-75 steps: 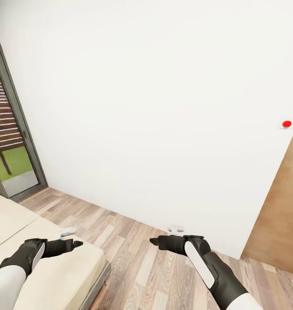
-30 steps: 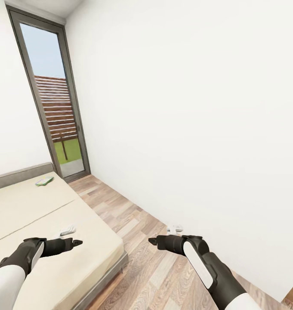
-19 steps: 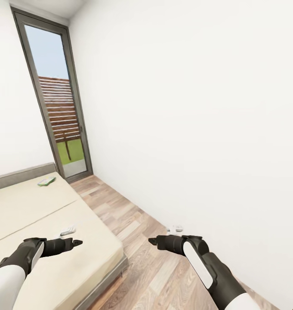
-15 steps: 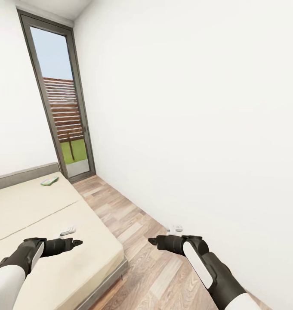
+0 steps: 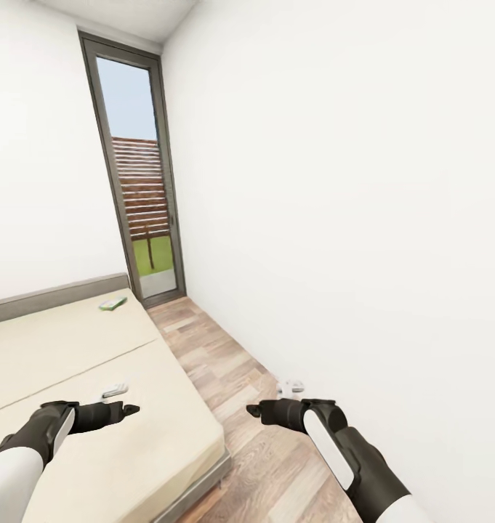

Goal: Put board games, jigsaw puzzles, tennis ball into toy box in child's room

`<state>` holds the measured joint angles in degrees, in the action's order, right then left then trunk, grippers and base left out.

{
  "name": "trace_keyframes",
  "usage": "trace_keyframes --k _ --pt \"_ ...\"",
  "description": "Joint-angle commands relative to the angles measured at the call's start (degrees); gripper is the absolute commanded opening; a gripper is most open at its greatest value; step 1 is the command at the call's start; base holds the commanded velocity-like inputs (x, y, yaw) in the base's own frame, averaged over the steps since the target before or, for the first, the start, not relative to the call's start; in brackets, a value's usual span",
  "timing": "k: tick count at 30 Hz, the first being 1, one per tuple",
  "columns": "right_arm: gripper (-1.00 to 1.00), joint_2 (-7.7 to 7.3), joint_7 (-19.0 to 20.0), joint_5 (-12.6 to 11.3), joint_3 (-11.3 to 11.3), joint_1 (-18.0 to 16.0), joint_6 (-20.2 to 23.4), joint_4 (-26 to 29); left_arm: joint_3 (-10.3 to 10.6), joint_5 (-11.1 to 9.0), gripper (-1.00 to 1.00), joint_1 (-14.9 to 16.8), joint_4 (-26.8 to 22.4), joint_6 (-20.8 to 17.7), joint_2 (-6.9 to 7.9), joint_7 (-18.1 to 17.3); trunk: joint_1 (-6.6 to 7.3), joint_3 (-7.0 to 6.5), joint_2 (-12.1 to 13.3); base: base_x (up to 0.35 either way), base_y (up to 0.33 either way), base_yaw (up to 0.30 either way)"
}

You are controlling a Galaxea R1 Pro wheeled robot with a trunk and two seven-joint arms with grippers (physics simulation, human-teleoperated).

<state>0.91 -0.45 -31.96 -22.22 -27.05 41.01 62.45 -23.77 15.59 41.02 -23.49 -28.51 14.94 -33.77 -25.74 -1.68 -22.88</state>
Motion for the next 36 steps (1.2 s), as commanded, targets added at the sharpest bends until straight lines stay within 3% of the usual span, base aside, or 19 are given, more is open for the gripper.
trace_keyframes --k 1,11,24,36 --pt "1.00 0.11 -0.1 0.5 0.0 0.0 0.2 0.0 -0.5 0.5 1.00 0.0 -0.1 -0.3 -0.06 -0.4 -0.04 -0.02 0.0 0.136 -0.003 0.261" --pt "1.00 0.31 -0.1 1.9 0.0 0.0 0.2 0.0 -0.5 0.6 1.00 0.0 -0.1 -0.3 -0.08 -0.4 -0.04 -0.45 0.0 0.117 -0.001 0.265" --pt "1.00 0.32 0.0 2.0 0.1 0.0 0.2 0.0 -0.5 0.6 1.00 0.0 -0.1 -0.3 -0.14 -0.3 -0.04 -1.00 0.0 0.045 -0.011 0.268" --pt "1.00 0.35 -0.1 1.9 0.2 0.0 0.2 0.0 -0.5 0.6 1.00 0.0 -0.1 -0.3 -0.17 -0.3 -0.04 -1.49 0.0 0.128 -0.127 0.268"
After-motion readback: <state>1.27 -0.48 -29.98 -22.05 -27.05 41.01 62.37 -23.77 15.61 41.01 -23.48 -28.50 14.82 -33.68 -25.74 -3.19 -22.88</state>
